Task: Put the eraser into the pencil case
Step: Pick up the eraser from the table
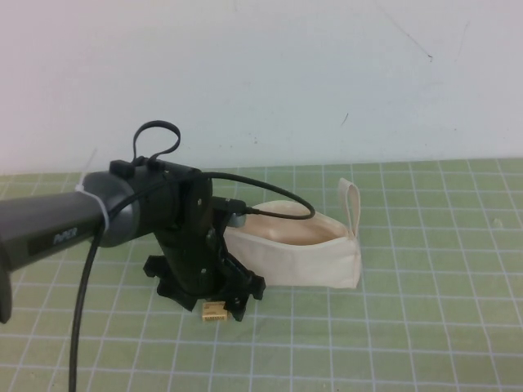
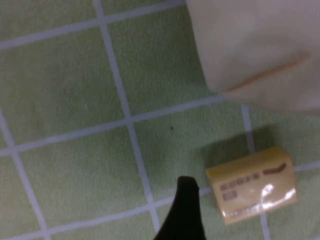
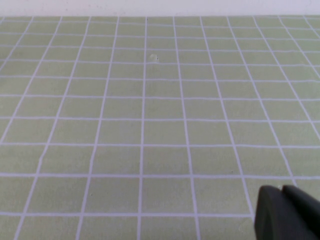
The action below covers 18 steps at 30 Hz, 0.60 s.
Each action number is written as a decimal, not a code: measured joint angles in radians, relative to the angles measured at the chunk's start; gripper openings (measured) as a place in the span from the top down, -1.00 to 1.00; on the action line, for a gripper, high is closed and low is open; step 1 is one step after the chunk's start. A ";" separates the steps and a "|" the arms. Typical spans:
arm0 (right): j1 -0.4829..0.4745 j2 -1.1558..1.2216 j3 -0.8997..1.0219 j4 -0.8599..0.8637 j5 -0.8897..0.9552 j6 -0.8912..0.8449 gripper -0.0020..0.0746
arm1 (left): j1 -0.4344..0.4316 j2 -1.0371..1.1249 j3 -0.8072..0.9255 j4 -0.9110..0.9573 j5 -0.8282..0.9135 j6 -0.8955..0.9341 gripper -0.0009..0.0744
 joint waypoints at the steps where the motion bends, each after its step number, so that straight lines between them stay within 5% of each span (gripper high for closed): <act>1: 0.000 0.000 0.000 0.000 0.000 0.000 0.95 | 0.000 0.009 -0.003 -0.002 0.002 -0.002 -0.50; 7: 0.000 0.000 0.000 0.000 0.000 0.000 0.95 | 0.000 0.032 -0.007 -0.002 -0.002 -0.015 -0.27; 12: 0.000 0.000 0.000 0.000 0.000 0.000 0.95 | 0.000 0.032 -0.007 -0.002 -0.008 -0.015 0.20; 18: 0.000 0.000 0.000 0.000 0.000 0.000 0.95 | 0.000 0.032 -0.013 -0.002 0.017 -0.009 0.22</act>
